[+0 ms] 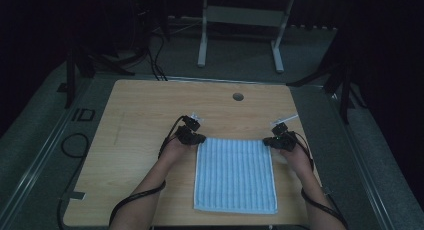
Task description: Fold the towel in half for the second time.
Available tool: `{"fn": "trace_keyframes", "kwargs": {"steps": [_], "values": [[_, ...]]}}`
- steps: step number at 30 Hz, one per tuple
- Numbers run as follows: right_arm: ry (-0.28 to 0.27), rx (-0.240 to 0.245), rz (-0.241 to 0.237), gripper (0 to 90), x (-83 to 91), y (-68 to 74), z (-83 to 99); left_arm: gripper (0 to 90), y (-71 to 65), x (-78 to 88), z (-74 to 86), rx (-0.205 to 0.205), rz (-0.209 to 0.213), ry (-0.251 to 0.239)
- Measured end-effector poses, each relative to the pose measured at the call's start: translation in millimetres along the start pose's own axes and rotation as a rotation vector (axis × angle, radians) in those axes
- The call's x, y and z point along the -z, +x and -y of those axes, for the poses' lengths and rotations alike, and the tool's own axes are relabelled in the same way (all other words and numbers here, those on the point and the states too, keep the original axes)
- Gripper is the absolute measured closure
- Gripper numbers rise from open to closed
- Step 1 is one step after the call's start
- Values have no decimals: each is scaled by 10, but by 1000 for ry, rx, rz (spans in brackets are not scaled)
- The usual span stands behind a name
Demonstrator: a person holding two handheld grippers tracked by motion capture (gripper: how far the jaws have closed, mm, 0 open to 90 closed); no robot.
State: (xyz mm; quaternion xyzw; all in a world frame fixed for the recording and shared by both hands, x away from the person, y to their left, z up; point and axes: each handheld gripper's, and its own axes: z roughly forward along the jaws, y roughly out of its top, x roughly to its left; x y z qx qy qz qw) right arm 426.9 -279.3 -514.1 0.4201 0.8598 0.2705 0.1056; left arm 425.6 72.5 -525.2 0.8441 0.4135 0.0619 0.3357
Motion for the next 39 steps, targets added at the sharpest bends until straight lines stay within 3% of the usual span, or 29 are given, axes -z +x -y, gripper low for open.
{"fn": "trace_keyframes", "kwargs": {"steps": [6,10,14,22,25,28,34,37,39], "values": [[-66,26,13,855,207,62,-220,862,52,264,-92,22,-12,-67],[-135,45,15,855,433,145,-303,862,-6,512,-108,-1,-1,-120],[-189,79,13,855,662,270,-275,861,-134,764,-45,-49,20,-158],[-262,152,-4,855,967,573,55,861,-429,1019,260,-143,56,-171],[-274,156,-15,855,1027,674,238,860,-542,1075,374,-166,60,-190],[-273,158,-32,855,1064,764,406,860,-681,1107,537,-204,54,-178],[-268,174,-58,854,1122,944,699,859,-855,1123,822,-221,93,-166],[-257,172,-69,854,1111,980,826,857,-935,1062,949,-232,83,-149],[-242,168,-89,854,1089,998,918,855,-967,1011,1029,-226,110,-126]]}}
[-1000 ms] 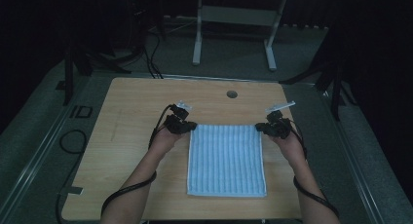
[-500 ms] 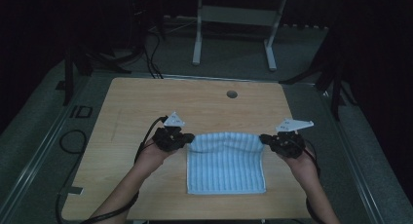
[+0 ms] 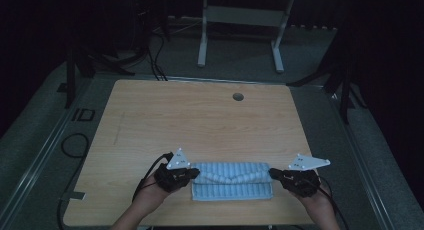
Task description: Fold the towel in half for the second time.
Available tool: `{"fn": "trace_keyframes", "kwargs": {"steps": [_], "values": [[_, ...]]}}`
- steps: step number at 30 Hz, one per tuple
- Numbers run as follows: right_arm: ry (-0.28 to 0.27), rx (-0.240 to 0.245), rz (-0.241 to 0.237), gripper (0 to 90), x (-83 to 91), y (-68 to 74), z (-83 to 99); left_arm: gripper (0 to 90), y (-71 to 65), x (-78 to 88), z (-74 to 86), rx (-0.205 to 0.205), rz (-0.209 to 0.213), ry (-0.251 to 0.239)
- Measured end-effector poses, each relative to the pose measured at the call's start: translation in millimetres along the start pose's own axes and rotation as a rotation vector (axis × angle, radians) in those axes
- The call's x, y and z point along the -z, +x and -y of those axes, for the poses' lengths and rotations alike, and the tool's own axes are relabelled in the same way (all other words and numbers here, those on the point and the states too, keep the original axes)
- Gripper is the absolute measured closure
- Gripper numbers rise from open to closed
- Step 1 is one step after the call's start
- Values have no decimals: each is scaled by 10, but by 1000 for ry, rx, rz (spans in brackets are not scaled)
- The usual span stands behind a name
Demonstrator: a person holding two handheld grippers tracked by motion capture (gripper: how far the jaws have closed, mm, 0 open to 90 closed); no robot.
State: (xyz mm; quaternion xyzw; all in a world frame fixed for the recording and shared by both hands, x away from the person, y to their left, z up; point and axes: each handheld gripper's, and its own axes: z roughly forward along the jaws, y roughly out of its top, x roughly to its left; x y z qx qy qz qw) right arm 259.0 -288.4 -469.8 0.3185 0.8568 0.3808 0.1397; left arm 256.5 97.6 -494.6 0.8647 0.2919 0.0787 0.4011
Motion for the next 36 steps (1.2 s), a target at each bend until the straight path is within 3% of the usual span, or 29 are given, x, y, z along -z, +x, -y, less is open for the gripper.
{"fn": "trace_keyframes", "kwargs": {"steps": [1,4,6,10,12,13,15,17,19,20,21,22,27,30,36], "values": [[10,-9,6,854,-2,20,49,854,-33,-16,40,-5,-1,6],[50,-50,-68,792,-10,67,206,774,-100,-28,145,18,28,23],[61,-32,-49,713,24,114,282,623,-106,12,179,40,35,18],[24,-63,-30,671,129,53,274,516,-65,101,170,46,45,-9],[8,-73,-18,662,125,21,239,513,-65,99,149,44,50,-11],[4,-73,-26,650,110,16,229,506,-65,76,135,41,75,-6],[2,-63,-52,629,37,13,209,482,-85,20,115,26,73,2],[5,-52,-75,602,-64,12,194,482,-85,-72,92,35,101,20],[13,-53,-84,600,-121,8,185,482,-87,-120,84,28,93,21],[18,-45,-85,584,-178,7,177,482,-66,-246,76,33,80,48],[51,-29,-82,577,-327,-15,164,482,-60,-292,82,41,65,54],[63,-26,-78,578,-381,-28,162,488,-39,-336,86,49,79,72],[108,-17,-66,586,-592,-87,171,520,20,-495,117,39,57,125],[150,-4,-38,599,-735,-98,203,526,79,-547,140,54,57,124],[151,2,-42,593,-850,-153,139,543,215,-549,120,67,43,128]]}}
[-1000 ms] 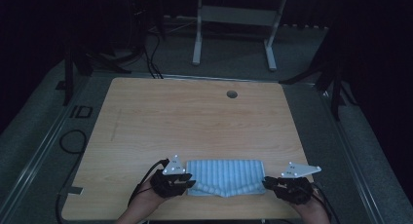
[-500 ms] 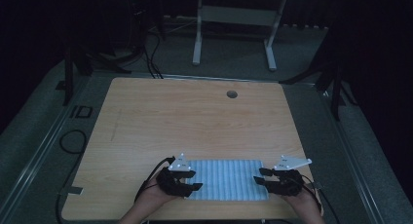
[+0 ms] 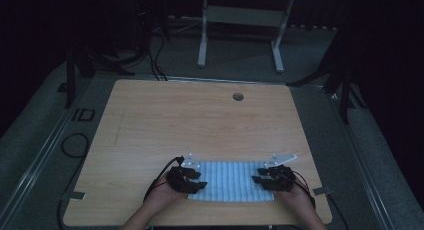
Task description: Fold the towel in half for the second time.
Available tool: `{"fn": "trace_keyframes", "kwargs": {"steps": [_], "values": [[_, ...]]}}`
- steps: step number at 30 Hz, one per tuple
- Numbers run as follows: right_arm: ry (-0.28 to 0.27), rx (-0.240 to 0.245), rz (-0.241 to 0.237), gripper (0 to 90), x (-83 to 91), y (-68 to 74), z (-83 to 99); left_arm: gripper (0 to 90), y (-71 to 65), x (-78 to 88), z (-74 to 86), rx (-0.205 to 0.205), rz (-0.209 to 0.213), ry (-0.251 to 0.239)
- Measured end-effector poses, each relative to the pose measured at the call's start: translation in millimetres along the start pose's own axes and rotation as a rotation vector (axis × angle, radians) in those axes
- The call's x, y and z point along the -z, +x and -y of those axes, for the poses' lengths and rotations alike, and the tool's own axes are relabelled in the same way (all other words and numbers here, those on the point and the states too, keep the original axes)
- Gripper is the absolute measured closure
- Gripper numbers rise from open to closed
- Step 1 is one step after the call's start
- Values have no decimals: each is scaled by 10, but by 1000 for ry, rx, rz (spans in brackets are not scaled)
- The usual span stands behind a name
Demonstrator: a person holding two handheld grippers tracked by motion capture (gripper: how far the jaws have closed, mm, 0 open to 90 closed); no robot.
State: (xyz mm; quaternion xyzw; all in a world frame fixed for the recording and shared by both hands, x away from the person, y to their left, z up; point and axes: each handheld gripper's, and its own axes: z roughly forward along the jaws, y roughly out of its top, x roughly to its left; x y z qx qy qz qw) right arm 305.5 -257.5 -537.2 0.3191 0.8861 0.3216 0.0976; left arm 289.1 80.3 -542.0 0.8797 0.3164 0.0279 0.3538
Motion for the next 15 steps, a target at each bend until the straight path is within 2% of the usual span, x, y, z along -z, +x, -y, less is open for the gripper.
{"fn": "trace_keyframes", "kwargs": {"steps": [4,7,15], "values": [[-8,5,-3,589,-100,-62,-111,544,113,13,-25,18,-38,0],[-9,9,-2,585,-145,-87,-167,545,177,21,-29,26,-35,-3],[-19,-17,-12,564,-357,-210,-415,544,485,59,-76,54,-74,-5]]}}
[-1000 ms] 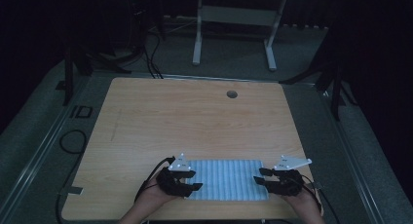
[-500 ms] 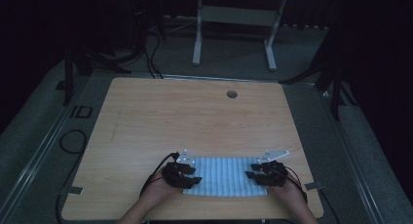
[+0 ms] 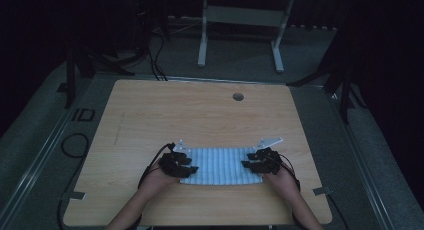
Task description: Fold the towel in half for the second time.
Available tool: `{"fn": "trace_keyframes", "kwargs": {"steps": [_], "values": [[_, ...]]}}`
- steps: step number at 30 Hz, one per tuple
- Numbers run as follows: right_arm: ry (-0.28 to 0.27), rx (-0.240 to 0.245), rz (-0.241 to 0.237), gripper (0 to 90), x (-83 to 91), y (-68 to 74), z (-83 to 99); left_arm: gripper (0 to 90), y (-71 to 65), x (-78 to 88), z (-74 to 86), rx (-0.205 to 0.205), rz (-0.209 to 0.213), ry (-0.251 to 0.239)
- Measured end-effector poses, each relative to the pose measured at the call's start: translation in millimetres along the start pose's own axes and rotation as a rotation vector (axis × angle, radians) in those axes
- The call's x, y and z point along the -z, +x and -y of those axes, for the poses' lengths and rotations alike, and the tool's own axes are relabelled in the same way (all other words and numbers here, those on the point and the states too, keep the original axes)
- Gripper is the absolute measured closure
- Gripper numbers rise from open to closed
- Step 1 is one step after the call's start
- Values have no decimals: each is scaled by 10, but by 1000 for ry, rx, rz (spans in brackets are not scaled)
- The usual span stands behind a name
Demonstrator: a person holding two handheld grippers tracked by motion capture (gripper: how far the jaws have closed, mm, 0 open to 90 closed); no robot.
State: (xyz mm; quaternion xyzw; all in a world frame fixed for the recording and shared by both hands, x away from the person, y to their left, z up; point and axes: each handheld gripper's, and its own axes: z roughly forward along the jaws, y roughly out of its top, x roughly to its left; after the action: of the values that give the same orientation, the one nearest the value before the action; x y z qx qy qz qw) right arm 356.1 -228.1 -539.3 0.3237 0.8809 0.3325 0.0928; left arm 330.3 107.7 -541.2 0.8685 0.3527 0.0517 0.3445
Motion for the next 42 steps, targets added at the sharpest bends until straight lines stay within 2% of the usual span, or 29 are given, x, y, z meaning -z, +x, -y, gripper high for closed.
{"fn": "trace_keyframes", "kwargs": {"steps": [5,8,10,11,14,23,24,31,35,37,39,42], "values": [[7,-11,-3,556,-129,-61,-164,544,174,-5,-74,12,-31,15],[8,-12,0,555,-203,-105,-253,544,298,-5,-113,14,-35,21],[12,-19,0,555,-233,-121,-296,543,322,-5,-121,19,-38,21],[15,-20,1,554,-250,-131,-319,543,403,-10,-142,30,-36,22],[7,-44,3,544,-348,-180,-430,543,512,-5,-174,41,-45,28],[28,-70,3,531,-488,-256,-626,544,715,-16,-265,67,-56,47],[29,-69,3,529,-507,-270,-651,543,730,-17,-276,80,-61,50],[39,-79,8,509,-570,-286,-735,543,782,-31,-321,83,-79,64],[6,-83,-5,504,-565,-307,-695,538,779,-30,-298,100,-76,43],[-10,-93,-11,495,-558,-309,-673,519,787,-22,-292,120,-58,32],[-8,-88,-13,461,-546,-294,-676,456,784,-11,-298,144,-41,25],[-10,-78,-4,443,-499,-260,-693,390,726,30,-311,124,-57,15]]}}
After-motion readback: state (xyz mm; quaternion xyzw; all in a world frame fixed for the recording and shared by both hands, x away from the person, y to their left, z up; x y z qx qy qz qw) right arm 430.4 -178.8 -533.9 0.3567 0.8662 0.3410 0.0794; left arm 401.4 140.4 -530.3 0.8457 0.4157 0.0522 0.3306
